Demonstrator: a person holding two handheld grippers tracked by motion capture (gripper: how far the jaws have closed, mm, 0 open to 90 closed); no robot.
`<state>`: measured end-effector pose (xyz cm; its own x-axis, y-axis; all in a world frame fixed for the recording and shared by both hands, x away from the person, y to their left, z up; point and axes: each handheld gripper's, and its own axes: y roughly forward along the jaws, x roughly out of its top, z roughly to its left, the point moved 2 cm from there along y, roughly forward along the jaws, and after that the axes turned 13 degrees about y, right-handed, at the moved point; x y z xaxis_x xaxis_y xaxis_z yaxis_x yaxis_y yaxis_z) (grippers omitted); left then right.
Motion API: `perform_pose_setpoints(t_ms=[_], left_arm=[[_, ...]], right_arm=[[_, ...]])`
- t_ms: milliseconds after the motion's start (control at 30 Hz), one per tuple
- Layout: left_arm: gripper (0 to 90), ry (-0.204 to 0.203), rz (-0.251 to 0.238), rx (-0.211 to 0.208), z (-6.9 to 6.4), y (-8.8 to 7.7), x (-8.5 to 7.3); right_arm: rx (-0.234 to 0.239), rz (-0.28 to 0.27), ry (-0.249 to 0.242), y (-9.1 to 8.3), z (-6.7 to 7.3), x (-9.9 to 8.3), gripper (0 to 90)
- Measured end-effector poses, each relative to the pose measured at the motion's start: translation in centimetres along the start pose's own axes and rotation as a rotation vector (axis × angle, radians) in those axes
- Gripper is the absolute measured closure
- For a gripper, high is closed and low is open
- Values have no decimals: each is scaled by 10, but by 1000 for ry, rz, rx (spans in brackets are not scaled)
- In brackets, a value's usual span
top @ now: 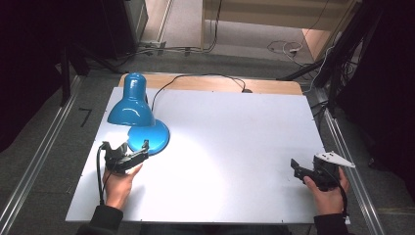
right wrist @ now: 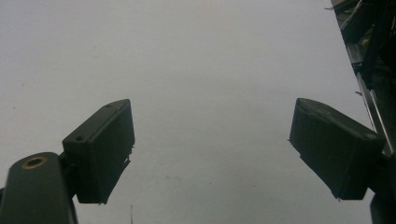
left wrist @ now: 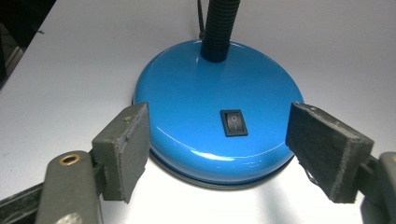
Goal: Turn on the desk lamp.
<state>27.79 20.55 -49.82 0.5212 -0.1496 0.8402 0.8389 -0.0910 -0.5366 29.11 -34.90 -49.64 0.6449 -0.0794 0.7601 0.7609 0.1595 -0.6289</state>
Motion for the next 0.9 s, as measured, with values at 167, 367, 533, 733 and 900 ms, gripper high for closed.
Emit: perform_pose_setpoints(t_ms=[167, 367, 533, 733, 900], left_arm=[[215, 2, -4, -6, -1, -2, 0], [214, 5, 0, -12, -2, -5, 0], [215, 4, 6, -15, -2, -7, 0], [215, -3, 3, -20, -2, -10, -1], [215, -8, 1, -23, -2, -13, -1]], right_arm=[[0, 0, 1, 0, 0, 0, 123], [2, -2, 2, -1, 0, 0, 123], [1, -3, 0, -1, 0, 0, 123], [0, -2, 1, -1, 0, 0, 123], [-2, -1, 2, -1, 0, 0, 123]])
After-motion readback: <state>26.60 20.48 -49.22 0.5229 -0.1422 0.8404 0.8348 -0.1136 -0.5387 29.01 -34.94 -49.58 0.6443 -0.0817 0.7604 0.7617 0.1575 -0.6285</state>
